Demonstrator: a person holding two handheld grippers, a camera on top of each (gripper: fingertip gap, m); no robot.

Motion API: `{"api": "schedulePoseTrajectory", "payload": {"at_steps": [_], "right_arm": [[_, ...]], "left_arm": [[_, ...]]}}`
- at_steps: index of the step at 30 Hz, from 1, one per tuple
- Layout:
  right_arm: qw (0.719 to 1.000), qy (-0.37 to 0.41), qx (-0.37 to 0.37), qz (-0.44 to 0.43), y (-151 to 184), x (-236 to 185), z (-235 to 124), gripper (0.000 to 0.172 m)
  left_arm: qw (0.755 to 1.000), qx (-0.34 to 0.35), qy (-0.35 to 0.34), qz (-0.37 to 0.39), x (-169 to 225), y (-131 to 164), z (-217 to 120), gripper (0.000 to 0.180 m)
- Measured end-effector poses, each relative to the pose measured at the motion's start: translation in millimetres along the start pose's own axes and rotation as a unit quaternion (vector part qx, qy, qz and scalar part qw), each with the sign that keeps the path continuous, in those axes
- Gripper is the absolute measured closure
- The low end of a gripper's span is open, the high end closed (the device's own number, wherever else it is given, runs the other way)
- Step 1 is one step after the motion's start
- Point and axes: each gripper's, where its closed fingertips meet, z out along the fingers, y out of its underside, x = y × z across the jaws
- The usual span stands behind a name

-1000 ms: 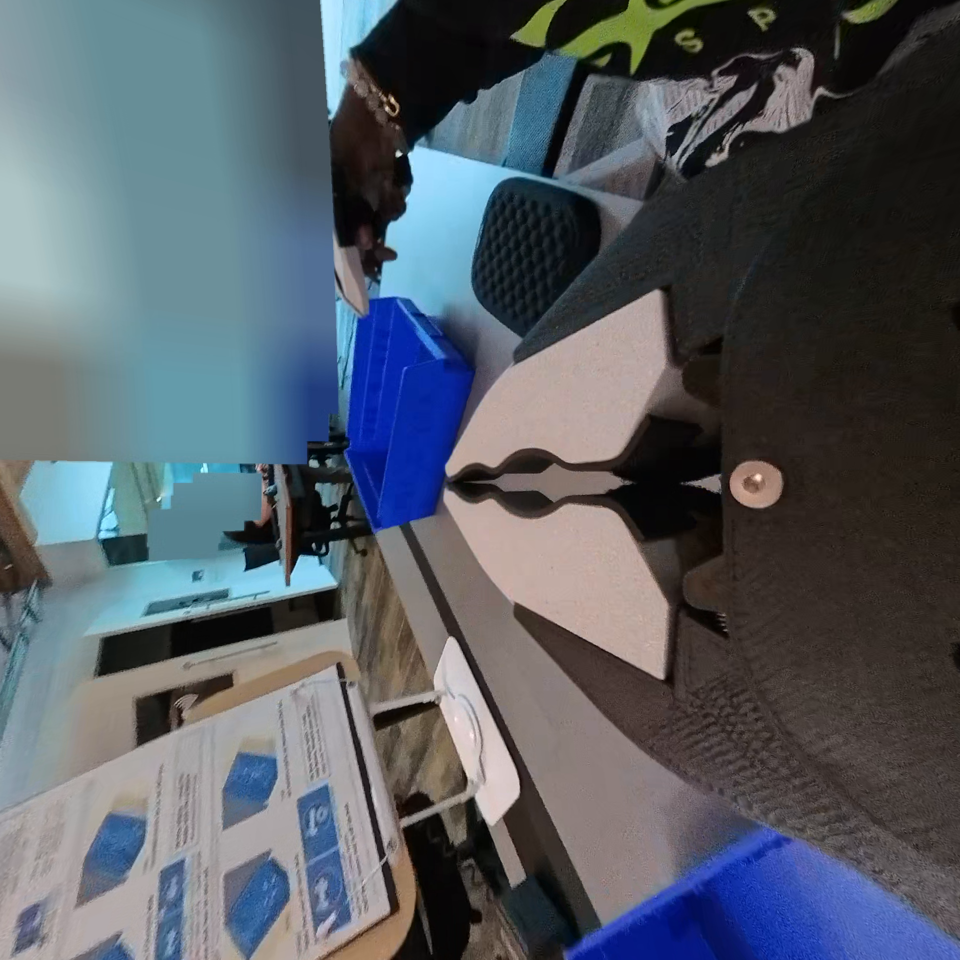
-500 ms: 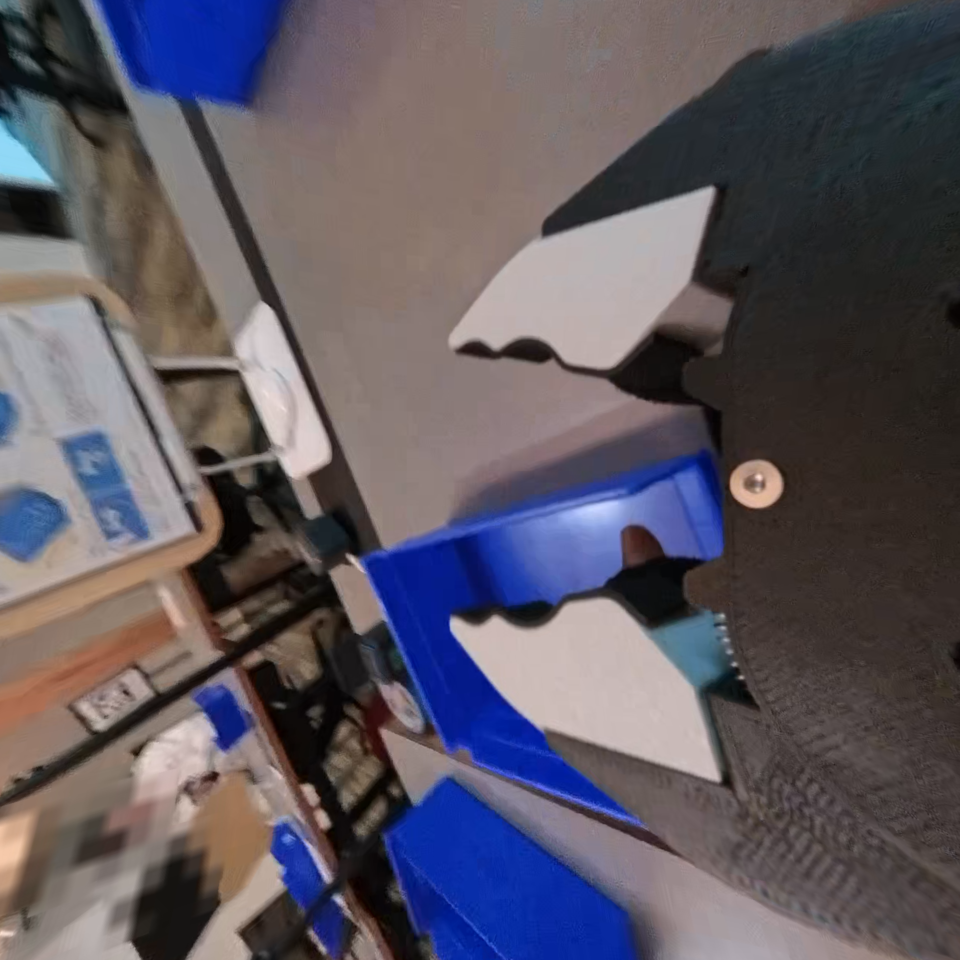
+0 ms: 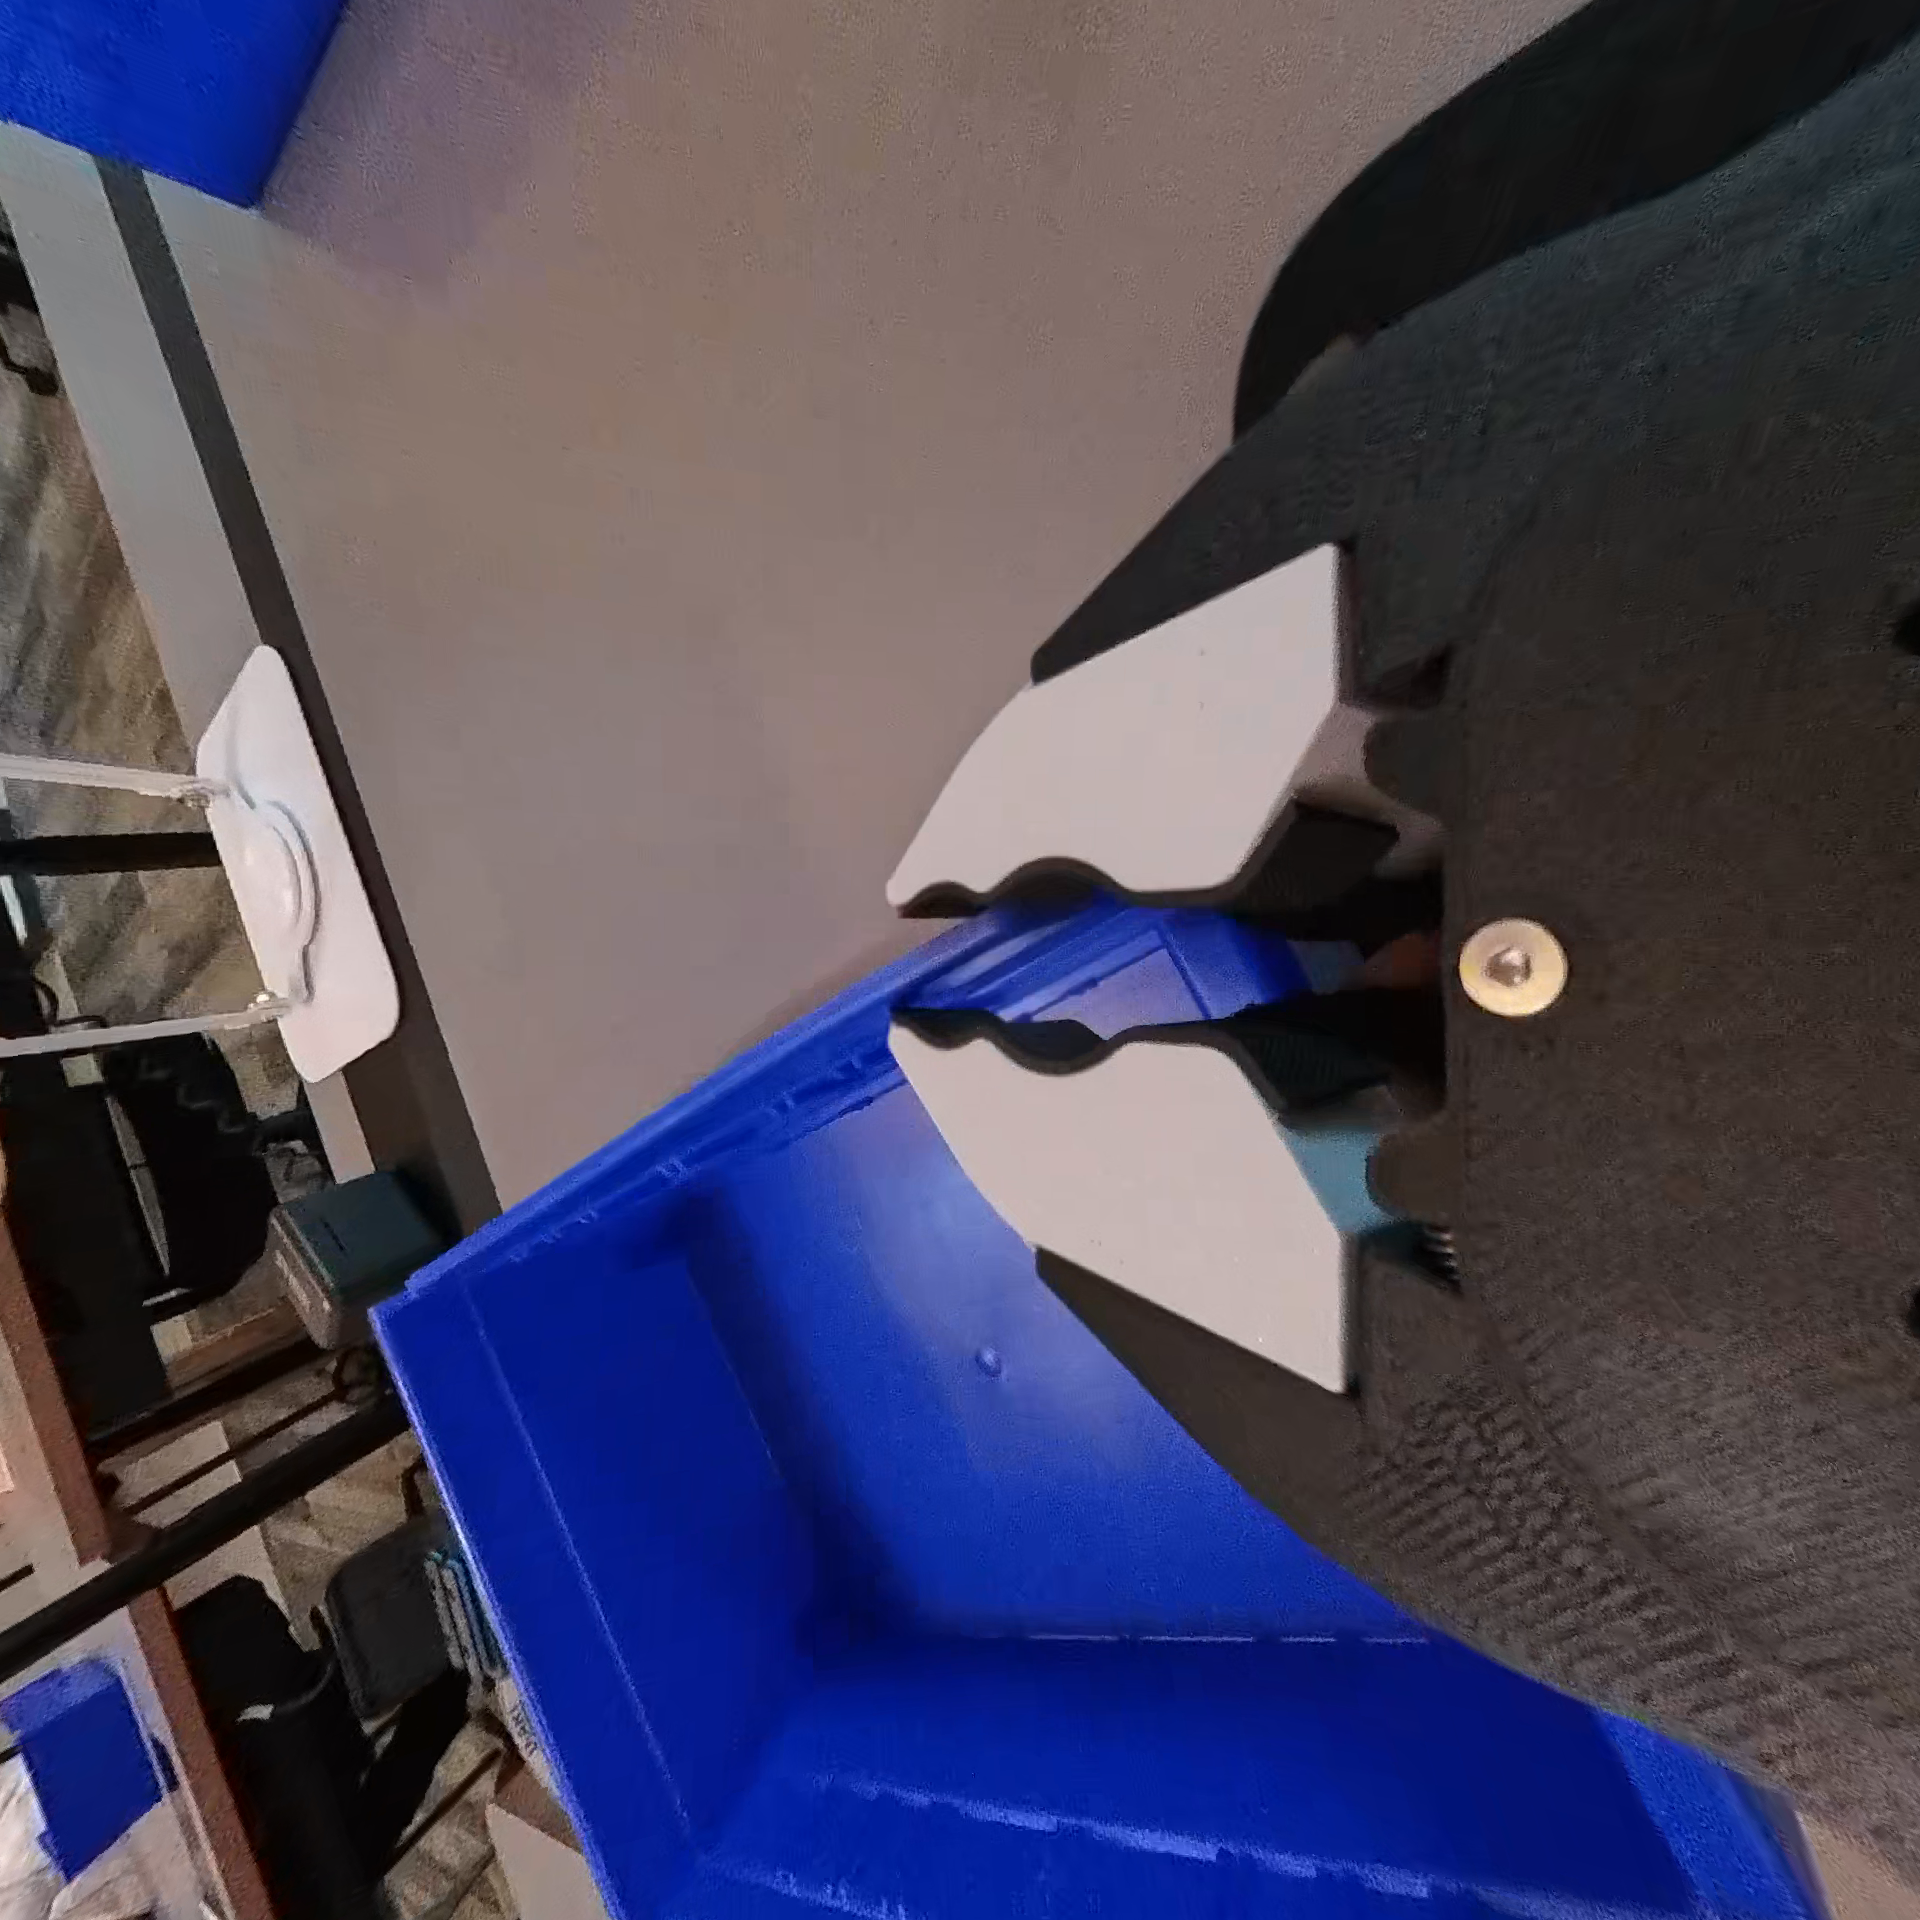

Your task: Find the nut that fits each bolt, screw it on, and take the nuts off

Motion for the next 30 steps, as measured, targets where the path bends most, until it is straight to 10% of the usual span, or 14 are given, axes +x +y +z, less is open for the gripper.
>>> {"api": "schedulePoseTrajectory", "payload": {"at_steps": [30], "right_arm": [[0.983,-0.165,0.060,-0.055,-57.2,-150.1,-21.3,0.154]], "left_arm": [[0.984,0.044,0.165,0.060,113.4,-46.2,56.8,0.167]]}}
